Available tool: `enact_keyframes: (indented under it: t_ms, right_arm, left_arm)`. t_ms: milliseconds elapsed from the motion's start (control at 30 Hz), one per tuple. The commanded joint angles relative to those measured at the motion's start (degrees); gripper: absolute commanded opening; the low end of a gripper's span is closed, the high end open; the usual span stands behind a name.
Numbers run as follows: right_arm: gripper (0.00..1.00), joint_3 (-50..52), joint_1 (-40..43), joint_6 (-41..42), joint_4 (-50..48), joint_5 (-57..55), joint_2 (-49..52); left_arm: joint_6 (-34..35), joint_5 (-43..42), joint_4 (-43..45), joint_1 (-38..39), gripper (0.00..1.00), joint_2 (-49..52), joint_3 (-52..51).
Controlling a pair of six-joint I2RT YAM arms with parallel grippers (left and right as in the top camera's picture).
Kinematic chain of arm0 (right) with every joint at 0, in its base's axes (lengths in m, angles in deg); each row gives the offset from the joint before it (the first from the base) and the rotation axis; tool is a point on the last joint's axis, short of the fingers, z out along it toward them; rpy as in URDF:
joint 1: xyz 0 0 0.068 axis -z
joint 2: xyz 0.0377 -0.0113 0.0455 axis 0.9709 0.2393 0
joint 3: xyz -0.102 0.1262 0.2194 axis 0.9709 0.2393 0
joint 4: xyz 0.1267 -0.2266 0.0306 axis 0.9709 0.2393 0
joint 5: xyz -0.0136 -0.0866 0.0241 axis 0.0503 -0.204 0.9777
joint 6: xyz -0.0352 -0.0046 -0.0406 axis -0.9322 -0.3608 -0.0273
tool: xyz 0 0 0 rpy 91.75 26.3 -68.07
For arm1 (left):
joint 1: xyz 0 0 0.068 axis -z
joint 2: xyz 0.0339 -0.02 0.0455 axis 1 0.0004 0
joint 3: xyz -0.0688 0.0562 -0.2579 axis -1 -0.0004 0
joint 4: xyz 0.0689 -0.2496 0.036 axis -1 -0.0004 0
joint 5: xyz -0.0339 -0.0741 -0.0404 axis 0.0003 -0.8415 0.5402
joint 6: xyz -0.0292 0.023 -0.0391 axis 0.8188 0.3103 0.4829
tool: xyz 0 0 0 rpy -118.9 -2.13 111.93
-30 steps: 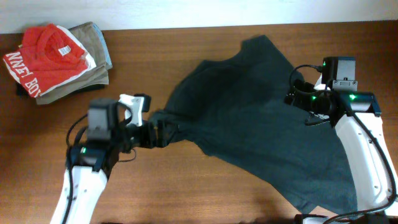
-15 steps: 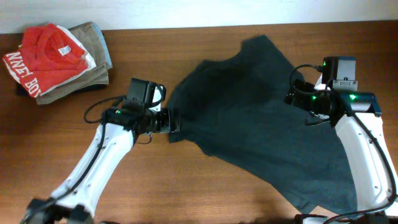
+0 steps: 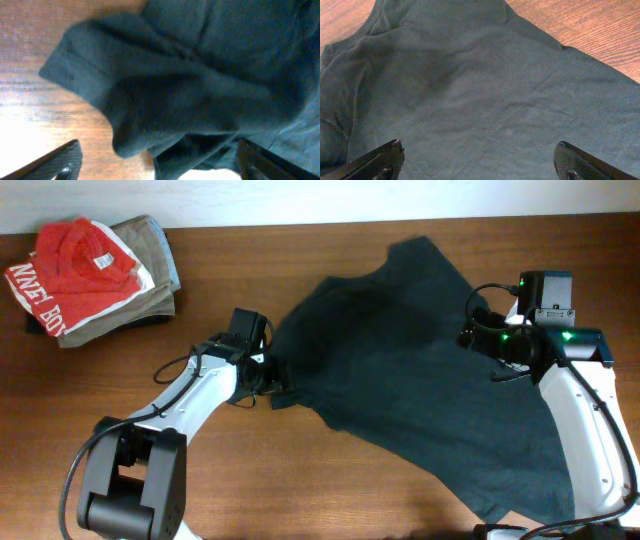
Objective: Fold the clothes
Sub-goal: 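Reach the left gripper to the t-shirt's left sleeve and grasp it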
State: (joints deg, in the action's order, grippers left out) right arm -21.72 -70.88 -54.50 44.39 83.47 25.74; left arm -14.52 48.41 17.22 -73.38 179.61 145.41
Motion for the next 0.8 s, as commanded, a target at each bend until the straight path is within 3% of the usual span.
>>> enact_keyframes:
  t_ms: [0,200,300,500,667,767]
  right_arm:
    - [0.99,-0.79,0.33,0.31,0.02,-0.52,0.11]
    - [0.99,-0.79,0.33,0.31,0.02,-0.52,0.11]
    - [0.99,-0.79,0.33,0.31,0.02,-0.52,0.11]
    - [0.99,-0.79,0.33,0.31,0.02,-0.52,0.11]
    - [0.99,-0.79,0.33,0.31,0.02,-0.52,0.11]
    - [0.99,-0.79,0.33,0.31,0.02,-0.52,0.11]
  left_arm:
    - [0.66,0.63,0.70,0.17,0.94,1.73,0.55]
    - [0.07,0.20,0.87,0.17,0.89,4.63,0.55]
    - [0.07,0.20,0.92,0.17,0.65,4.63,0.55]
    - [0.07,0.35,1.18,0.17,0.43,4.63,0.55]
    - [0.04,0.61,2.14,-0.22,0.01,4.63,0.55]
    - [0.11,0.76,3.39,-2.08,0.01,4.59,0.59]
